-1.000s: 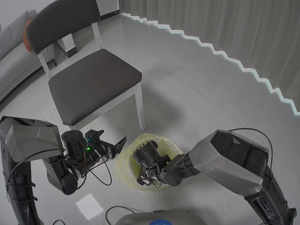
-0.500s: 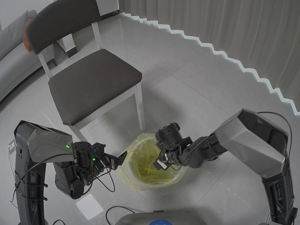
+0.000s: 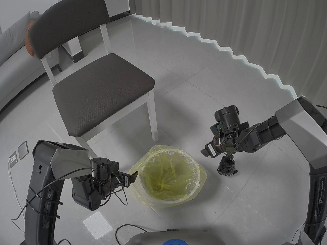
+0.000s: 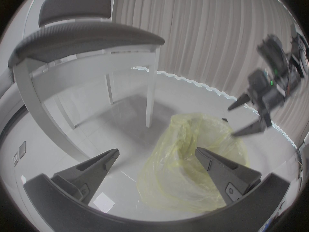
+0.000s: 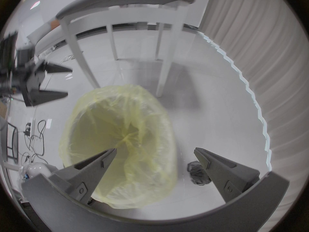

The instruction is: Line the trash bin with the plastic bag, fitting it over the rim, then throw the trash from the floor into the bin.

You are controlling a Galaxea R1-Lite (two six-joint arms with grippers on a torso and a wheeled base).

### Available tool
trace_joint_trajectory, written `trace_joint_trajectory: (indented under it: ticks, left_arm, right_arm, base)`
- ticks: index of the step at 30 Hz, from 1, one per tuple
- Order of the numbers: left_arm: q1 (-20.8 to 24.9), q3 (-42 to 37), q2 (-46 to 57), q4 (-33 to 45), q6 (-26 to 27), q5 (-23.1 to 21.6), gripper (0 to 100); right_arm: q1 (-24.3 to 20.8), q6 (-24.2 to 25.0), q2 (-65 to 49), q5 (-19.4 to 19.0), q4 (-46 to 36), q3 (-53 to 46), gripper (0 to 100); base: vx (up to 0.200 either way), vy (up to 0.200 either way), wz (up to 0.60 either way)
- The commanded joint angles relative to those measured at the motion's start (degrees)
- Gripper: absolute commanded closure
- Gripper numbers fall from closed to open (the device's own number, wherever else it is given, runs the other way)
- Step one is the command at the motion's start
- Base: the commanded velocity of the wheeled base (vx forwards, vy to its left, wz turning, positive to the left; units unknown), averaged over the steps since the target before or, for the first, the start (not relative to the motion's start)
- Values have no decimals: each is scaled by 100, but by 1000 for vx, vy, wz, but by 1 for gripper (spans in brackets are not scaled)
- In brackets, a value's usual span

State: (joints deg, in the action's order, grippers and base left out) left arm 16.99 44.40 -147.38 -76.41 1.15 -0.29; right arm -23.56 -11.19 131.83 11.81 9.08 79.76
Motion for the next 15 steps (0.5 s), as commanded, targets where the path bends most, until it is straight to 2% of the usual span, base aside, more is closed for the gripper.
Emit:
trace_joint_trajectory:
  ticks: [1, 5, 11, 13, 14, 15]
  left_arm:
    - [-179, 227, -133, 65, 8, 29, 0]
    - [-196, 324, -221, 170, 44, 29, 0]
    - [-117, 992, -185, 1040, 211, 29, 0]
    - [-109, 1062, -185, 1120, 228, 20, 0]
    - [-100, 1422, -212, 1498, 246, 29, 0]
    - [-100, 1502, -221, 1559, 246, 29, 0]
  right_arm:
    - [370, 56, -96, -109, 6, -66, 0]
    - [537, 64, -43, -171, 15, -40, 0]
    - [739, 126, 176, -206, 41, 4, 0]
    - [748, 126, 194, -223, 41, 4, 0]
    - [801, 126, 220, -276, 41, 4, 0]
    - [818, 135, 229, -285, 41, 4, 0]
  base:
    - [0, 0, 0]
    - [0, 0, 0]
    - [0, 0, 0]
    - [0, 0, 0]
    - [0, 0, 0]
    - [0, 0, 0]
